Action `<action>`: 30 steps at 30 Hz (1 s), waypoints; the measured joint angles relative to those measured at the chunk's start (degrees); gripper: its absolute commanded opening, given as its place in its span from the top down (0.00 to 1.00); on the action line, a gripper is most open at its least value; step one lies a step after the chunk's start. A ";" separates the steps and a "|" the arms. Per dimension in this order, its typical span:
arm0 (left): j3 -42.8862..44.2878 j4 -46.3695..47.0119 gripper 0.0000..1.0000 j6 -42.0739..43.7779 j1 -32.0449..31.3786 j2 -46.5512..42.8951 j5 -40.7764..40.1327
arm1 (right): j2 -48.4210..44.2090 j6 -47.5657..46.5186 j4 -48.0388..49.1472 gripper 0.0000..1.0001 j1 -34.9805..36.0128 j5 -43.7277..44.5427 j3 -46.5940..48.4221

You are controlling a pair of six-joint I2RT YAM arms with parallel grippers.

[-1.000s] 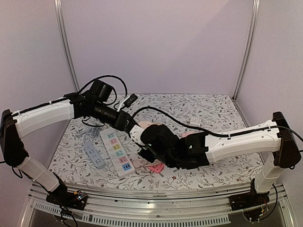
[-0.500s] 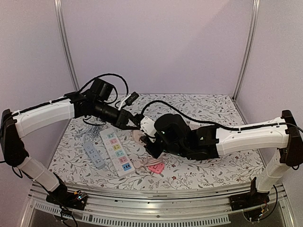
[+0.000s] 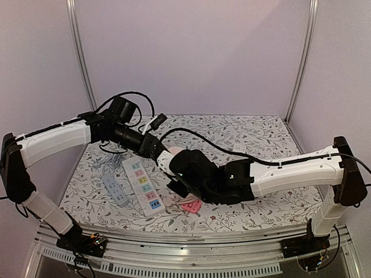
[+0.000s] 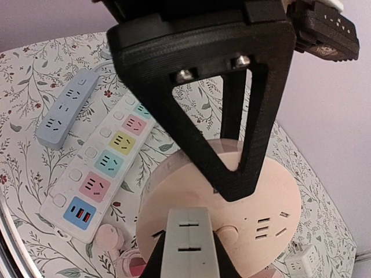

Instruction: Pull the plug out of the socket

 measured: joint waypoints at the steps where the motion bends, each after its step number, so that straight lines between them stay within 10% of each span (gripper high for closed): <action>1: 0.00 -0.39 1.00 -0.15 0.39 0.11 0.26 | 0.85 -0.76 -0.37 1.00 0.33 1.25 0.81; 16: 0.04 -0.98 1.00 -0.83 1.01 0.33 1.36 | 2.54 -3.26 -0.74 1.00 0.50 4.55 2.29; 30: 0.79 1.01 1.00 0.63 -1.49 0.33 0.11 | -4.68 4.17 -0.22 1.00 -5.55 -14.27 -3.10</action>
